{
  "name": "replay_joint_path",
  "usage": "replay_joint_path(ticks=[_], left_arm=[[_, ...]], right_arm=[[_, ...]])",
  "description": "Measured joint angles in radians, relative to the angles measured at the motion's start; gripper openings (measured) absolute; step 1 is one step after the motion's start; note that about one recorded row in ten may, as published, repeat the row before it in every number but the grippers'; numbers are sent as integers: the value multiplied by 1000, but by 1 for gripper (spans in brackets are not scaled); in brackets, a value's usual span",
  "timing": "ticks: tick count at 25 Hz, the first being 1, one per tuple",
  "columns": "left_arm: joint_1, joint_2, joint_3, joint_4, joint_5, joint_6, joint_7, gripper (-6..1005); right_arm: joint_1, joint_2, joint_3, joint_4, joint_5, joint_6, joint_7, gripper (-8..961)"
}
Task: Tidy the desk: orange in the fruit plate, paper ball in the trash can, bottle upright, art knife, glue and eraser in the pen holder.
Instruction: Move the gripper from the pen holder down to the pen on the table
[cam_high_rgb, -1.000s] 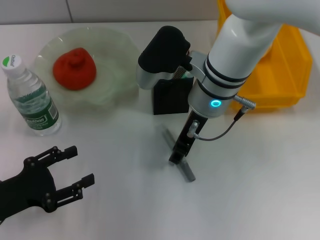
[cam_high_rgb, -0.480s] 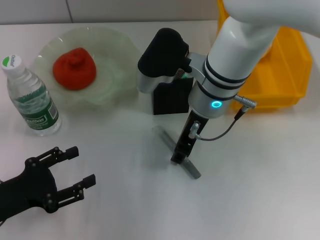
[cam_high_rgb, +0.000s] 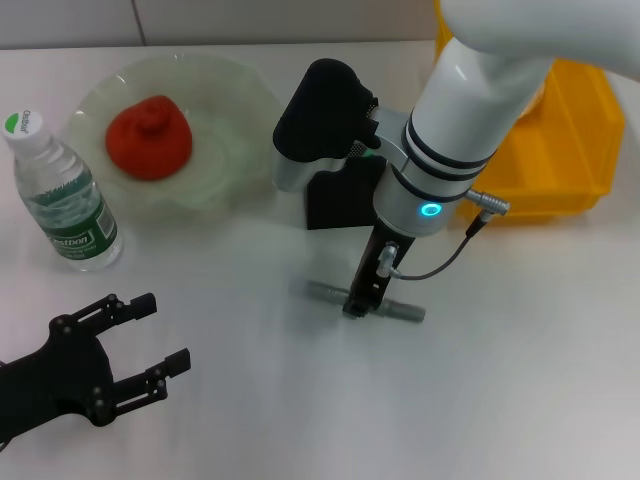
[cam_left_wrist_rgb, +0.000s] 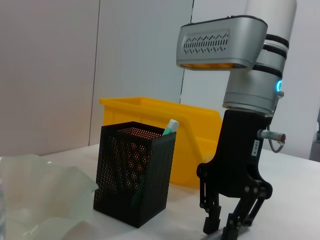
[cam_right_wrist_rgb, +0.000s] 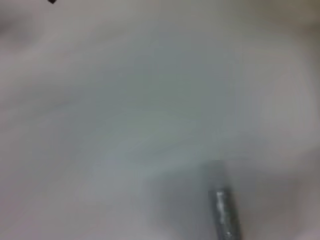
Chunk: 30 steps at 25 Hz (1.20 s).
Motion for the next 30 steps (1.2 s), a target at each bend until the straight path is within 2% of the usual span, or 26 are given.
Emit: replay_joint_path(ticks=[3, 30], left_arm=[[0, 0, 0, 0, 0, 0, -1, 765], [0, 0, 0, 0, -2, 1, -4, 764]], right_arm=[[0, 0, 0, -5, 0, 2, -5, 266], [-14, 0, -6, -5, 4, 27, -102, 181]])
